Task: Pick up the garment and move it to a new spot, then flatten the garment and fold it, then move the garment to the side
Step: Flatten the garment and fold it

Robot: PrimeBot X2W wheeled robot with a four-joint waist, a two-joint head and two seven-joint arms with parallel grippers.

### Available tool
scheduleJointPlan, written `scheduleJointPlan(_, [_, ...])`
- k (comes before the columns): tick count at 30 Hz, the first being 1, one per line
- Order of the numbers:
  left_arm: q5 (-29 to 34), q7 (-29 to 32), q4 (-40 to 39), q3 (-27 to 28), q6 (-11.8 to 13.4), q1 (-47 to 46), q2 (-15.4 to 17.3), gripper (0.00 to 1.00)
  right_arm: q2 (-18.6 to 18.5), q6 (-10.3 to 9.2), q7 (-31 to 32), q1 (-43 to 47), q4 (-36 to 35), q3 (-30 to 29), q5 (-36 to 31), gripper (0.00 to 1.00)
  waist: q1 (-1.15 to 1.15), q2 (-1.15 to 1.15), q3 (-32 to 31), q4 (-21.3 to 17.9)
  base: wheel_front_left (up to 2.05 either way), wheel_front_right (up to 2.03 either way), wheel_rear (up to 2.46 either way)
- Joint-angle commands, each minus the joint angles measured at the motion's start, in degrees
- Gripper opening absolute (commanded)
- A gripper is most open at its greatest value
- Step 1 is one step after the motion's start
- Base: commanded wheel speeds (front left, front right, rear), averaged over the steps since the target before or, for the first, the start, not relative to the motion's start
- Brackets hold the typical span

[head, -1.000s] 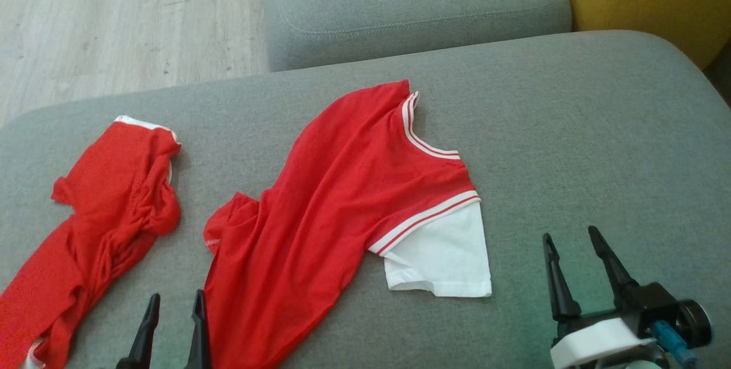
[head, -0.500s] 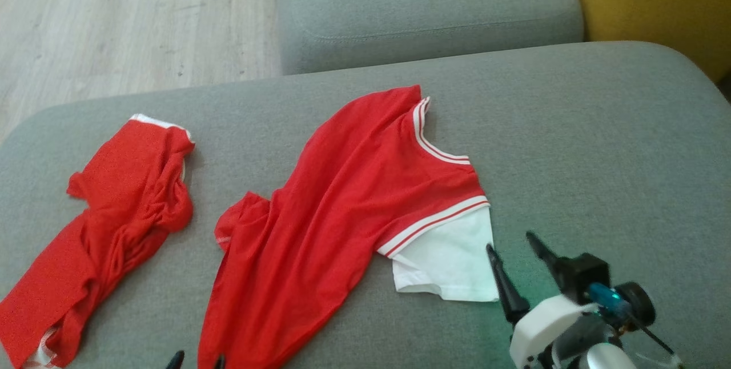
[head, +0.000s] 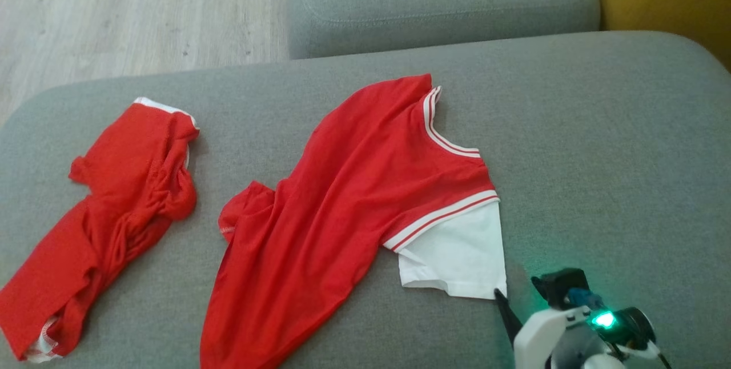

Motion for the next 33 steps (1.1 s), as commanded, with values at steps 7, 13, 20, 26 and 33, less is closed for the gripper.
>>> scheduleJointPlan(7, [0.00,-0.36,0.35,1.30,0.18,-4.24,1.18,1.00,-0.29,0.43,-1.13,-6.15,1.19,3.13,1.32,1.00,0.00,0.00,1.08,0.01,0.00,0.00,0.00])
scheduleJointPlan(13, [0.16,-0.91,2.31,0.75,0.18,-5.42,1.12,1.00,-0.29,0.43,-1.32,-6.85,2.50,3.82,1.55,1.00,0.00,0.00,1.66,0.07,0.00,0.00,0.00])
scheduleJointPlan(20, [-0.11,-1.89,5.61,-0.01,0.16,-7.30,1.16,1.00,-0.29,0.43,-1.66,-7.76,3.53,4.52,2.14,1.00,0.00,0.00,2.30,-0.05,0.00,0.00,0.00])
scheduleJointPlan(26, [0.04,-3.06,8.86,-0.60,0.15,-8.97,0.90,1.00,-0.29,0.43,-1.49,-8.43,4.06,5.74,2.70,1.00,0.00,0.00,2.64,-0.36,0.00,0.00,0.00])
scheduleJointPlan(33, [-0.27,-4.15,11.78,-1.37,0.14,-9.68,0.85,1.00,-0.29,0.43,-0.53,-8.61,4.57,6.69,2.91,1.00,0.00,0.00,2.87,-0.62,0.00,0.00,0.00])
